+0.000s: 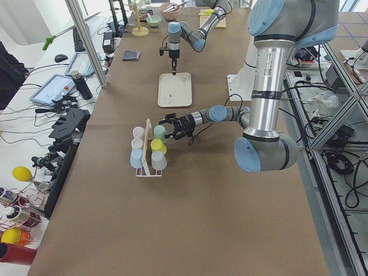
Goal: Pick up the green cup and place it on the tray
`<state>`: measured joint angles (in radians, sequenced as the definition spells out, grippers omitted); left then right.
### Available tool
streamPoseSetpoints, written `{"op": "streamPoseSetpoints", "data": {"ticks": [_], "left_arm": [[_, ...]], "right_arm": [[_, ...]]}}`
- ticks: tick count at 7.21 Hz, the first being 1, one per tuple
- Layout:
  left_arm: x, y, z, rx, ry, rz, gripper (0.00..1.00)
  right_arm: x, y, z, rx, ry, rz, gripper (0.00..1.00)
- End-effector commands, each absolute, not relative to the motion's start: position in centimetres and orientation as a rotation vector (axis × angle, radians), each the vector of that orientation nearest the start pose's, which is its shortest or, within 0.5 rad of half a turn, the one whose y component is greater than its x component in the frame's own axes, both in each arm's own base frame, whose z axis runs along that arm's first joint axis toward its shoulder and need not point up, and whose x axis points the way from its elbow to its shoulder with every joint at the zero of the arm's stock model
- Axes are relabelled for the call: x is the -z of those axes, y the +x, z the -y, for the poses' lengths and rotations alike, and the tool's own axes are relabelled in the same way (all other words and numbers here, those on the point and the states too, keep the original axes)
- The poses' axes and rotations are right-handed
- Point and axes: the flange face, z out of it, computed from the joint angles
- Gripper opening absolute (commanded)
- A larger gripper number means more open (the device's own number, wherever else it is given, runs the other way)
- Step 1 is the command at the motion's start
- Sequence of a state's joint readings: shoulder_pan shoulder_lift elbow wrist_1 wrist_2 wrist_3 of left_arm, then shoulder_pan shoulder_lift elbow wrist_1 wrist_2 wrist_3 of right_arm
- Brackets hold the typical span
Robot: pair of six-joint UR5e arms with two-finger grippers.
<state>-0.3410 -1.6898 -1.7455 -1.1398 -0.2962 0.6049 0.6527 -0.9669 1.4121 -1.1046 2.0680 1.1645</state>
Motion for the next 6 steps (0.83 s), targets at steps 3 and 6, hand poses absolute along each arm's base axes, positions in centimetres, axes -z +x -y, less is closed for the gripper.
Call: {"op": "streamPoseSetpoints", "data": {"ticks": [3, 6], "left_arm": [[-53.0, 41.4, 39.8, -1.639, 0.277, 1.447, 0.97], [-53.3, 41.4, 40.2, -1.638, 0.264, 1.446, 0.97]], "right_arm": [[-33.7, -51.1, 51.5, -0.032, 0.036, 0.986, 0.28], [-34.4, -47.7, 54.0, -0.071, 0.013, 0.993, 1.0]]}}
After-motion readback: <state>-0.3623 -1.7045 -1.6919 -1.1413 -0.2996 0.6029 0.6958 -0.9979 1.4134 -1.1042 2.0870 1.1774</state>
